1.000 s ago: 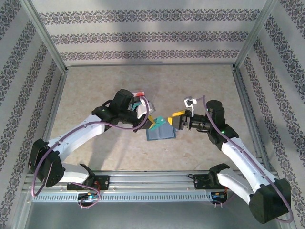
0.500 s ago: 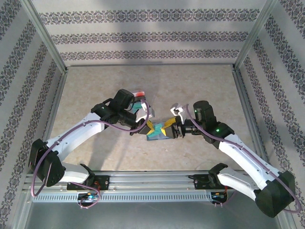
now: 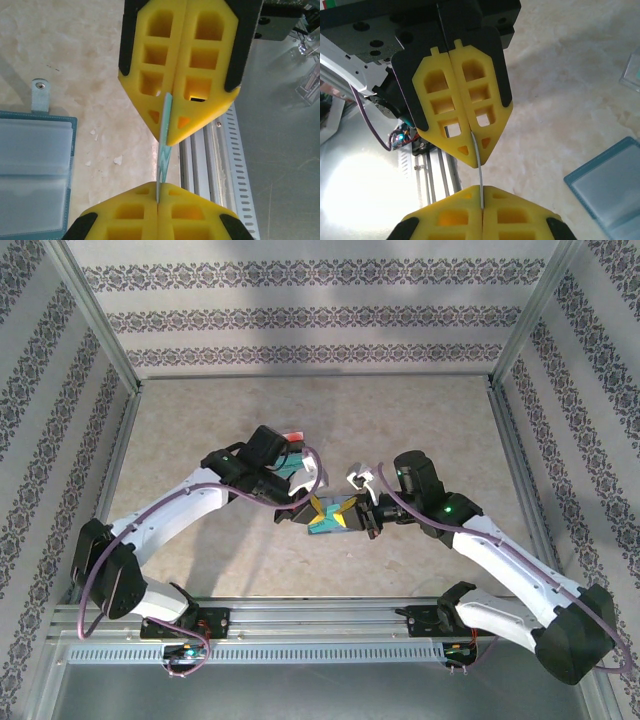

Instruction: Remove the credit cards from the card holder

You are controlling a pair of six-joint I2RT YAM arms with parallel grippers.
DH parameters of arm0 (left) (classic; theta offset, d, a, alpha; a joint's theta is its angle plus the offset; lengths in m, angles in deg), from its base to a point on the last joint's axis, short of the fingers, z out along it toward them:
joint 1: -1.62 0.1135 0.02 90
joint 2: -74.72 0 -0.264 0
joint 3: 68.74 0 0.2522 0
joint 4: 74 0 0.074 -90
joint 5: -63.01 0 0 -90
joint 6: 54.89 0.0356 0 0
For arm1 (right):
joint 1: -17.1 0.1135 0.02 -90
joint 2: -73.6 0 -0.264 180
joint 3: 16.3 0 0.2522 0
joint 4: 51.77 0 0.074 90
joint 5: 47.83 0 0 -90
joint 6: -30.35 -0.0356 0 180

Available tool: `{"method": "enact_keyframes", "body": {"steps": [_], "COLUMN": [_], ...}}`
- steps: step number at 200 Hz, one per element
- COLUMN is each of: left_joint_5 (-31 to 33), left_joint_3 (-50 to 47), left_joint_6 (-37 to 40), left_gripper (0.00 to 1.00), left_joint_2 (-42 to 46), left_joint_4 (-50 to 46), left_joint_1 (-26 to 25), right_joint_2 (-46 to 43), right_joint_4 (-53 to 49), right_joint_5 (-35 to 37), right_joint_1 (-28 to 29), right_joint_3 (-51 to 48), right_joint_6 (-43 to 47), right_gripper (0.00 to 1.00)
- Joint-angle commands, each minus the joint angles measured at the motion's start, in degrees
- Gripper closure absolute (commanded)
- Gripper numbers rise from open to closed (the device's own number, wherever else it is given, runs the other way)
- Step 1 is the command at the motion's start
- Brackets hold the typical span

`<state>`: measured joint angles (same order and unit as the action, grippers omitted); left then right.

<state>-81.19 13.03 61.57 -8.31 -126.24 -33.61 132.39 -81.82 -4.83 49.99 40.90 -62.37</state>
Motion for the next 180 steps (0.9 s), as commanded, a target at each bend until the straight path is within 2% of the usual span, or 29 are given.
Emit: {"method": "enact_keyframes", "body": {"steps": [1,11,22,39,46,66,84,122,180], "left_joint_5": [-1.4,-1.4,-1.6,-3.1,-4.2,-7.0,-7.6,-8.7,-14.4], "left_joint_3": [2.3,2.3,2.1,1.5,0.9,-1.0,-0.4,0.0,-0.4], "left_joint_6": [1.4,1.3,0.8,0.3,-0.3,-1.7,-0.8,-0.7,-2.9], "left_gripper": [1.0,0.99,0.78,0.54,0.48,0.46,0.45,0.44,0.44], "left_joint_2": [-0.5,-0.6,-0.3,0.6,1.3,3.5,4.3,3.2,0.1], "left_joint_4": [-1.3,-1.5,-1.3,-0.7,0.4,4.6,4.5,6.0,11.2], "left_joint_1": [0.4,0.7,1.5,4.1,5.4,8.6,9.8,10.0,9.7], "right_joint_2": [-0.7,-1.4,-2.2,-3.1,-3.5,-4.0,-4.1,-3.3,-0.5], "right_joint_4": [-0.5,-0.2,0.0,0.7,1.5,4.2,6.1,10.3,12.2], "right_joint_5": [-1.1,0.5,2.1,3.6,3.6,3.0,2.5,1.5,-0.3], "right_joint_1": [0.8,0.7,0.5,-0.2,-0.6,-1.7,-2.1,-2.2,-2.1], "right_joint_3": [1.1,0.7,0.4,0.0,-0.3,-1.3,-1.8,-2.1,-1.0], "right_joint_6": [1.5,1.5,1.4,0.7,0.3,-1.3,-2.5,-4.7,-5.3], "right_gripper": [1.0,1.0,1.0,1.0,1.0,1.0,1.0,1.0,1.0]}}
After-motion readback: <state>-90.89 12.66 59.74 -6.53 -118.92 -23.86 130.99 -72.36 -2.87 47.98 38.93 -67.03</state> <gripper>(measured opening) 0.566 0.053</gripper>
